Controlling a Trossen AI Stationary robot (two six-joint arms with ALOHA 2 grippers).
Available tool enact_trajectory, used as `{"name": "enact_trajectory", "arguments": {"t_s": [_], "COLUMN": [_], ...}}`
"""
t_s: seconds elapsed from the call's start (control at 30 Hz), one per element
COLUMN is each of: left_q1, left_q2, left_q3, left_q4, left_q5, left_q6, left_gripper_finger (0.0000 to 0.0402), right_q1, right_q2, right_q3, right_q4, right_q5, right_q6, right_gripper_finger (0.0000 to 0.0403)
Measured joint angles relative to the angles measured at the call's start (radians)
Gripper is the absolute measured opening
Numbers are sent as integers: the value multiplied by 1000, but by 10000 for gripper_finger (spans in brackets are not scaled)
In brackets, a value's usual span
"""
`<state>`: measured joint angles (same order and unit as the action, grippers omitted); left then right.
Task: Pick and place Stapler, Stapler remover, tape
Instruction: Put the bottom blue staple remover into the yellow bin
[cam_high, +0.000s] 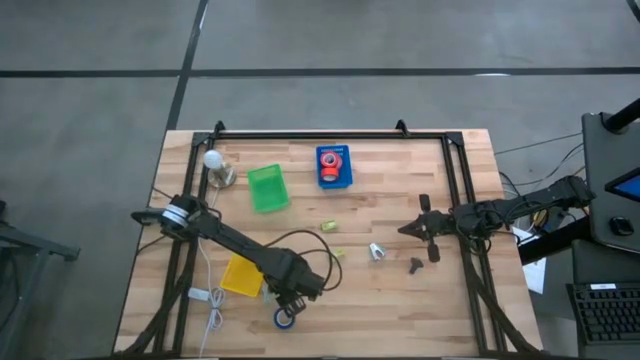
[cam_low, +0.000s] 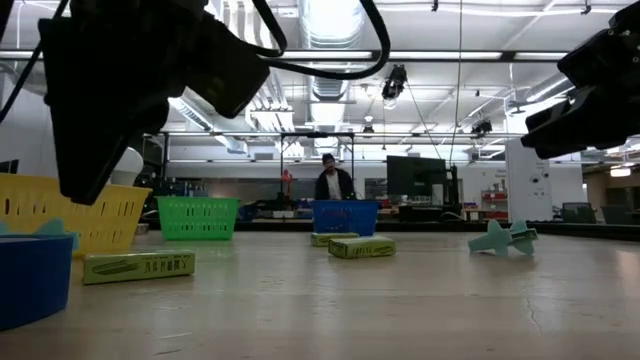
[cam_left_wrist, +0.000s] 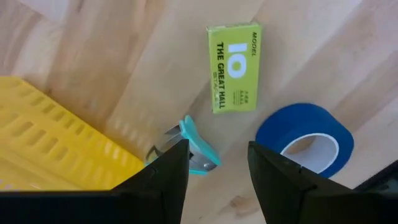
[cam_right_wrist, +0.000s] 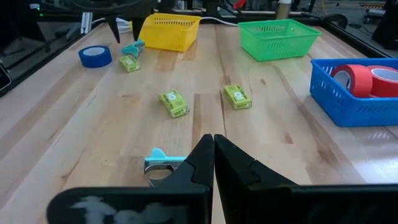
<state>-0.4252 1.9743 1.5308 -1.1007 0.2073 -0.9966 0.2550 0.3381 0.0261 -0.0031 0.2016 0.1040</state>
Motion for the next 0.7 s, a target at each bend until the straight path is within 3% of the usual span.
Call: {"name": "enact_trajectory", "arguments": {"t_s": [0.57, 0.7], "left_q1": [-2, -2], "left_q2": [0, 0], "left_q3": [-65, -74], "left_q4": [46, 47], "left_q5": [22, 9], "left_q6": [-12, -7], "left_gripper_finger": [166, 147], "right_q1": [0, 0], "right_q2": [0, -1], "right_q3": [0, 0], "right_q4": [0, 0], "right_q5": [0, 0], "right_q6": [9, 9], "right_gripper_finger": [8, 8]}}
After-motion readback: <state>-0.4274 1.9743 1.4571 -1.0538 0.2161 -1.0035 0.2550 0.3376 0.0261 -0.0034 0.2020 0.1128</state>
